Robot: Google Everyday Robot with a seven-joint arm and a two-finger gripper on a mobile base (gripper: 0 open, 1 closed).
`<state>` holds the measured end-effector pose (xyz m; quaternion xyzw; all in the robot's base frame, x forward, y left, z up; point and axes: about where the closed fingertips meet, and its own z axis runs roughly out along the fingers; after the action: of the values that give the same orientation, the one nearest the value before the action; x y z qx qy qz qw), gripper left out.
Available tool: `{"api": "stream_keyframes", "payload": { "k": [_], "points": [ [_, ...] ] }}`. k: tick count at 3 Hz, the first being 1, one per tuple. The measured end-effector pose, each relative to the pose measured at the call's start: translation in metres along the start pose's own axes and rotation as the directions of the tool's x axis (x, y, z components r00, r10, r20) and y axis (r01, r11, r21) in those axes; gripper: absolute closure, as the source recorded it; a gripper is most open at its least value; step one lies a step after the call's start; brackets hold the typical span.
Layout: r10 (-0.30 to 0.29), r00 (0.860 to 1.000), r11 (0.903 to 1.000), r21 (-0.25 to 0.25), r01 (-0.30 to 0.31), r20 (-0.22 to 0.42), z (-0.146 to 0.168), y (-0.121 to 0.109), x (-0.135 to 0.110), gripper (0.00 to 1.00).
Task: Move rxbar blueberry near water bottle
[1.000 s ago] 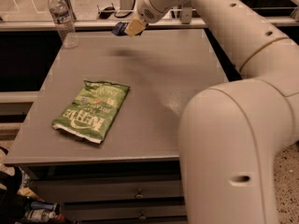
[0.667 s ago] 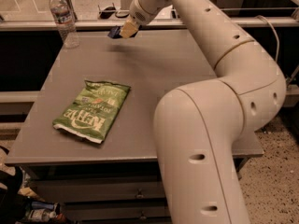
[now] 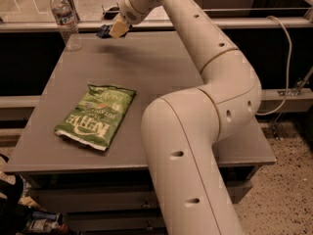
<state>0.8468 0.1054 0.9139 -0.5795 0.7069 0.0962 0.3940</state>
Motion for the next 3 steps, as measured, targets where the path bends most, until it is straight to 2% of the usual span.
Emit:
{"api": "stream_keyframes", "payload": {
  "k": [1, 2, 3],
  "points": [
    [-0.010, 0.999, 0.9993, -0.037, 0.012, 0.046, 0.0026, 0.0106, -0.0203, 1.00],
    [-0.010, 0.999, 0.9990, -0.042, 0.012, 0.046, 0.0063, 0.0121, -0.0204, 0.82],
    [-0.009, 0.999, 0.9988, -0.048, 0.011, 0.044, 0.0106, 0.0139, -0.0196, 0.59]
  ]
}}
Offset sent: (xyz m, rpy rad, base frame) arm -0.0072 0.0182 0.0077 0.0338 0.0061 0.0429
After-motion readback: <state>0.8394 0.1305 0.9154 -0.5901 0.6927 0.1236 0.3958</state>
